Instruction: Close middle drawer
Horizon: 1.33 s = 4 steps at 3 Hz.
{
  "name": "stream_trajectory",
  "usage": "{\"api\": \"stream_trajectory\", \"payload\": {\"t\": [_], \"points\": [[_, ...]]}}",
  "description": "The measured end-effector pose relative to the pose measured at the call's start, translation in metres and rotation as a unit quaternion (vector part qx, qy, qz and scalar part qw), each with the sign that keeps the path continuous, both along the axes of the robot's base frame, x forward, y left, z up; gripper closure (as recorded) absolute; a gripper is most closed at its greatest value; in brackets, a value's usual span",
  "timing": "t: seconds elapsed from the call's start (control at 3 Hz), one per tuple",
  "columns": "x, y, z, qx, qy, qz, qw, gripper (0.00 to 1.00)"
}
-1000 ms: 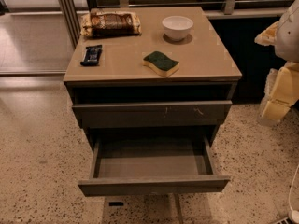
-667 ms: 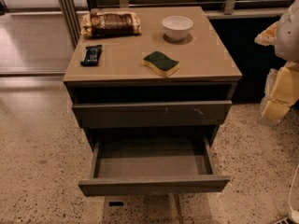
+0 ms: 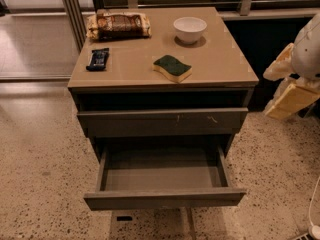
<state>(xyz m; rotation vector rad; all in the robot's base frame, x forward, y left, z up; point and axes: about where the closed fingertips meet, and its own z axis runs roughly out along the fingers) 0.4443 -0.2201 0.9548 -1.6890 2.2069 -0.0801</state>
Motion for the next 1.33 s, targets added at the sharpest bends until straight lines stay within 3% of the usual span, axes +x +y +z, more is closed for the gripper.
{"api": "stream_trajectory", "payload": {"t": [0.33, 0.67, 1.0, 1.33], "points": [[-0.001, 0.003, -0.073, 0.061, 0.011, 0.008, 0.998, 0.65], [0.0, 0.017, -0.151, 0.131, 0.027, 0.013, 0.9909, 0.88], [0.004, 0.018, -0.157, 0.138, 0.023, 0.011, 0.9902, 1.0], [0.004, 0.018, -0.157, 0.137, 0.023, 0.011, 0.9902, 1.0]]}}
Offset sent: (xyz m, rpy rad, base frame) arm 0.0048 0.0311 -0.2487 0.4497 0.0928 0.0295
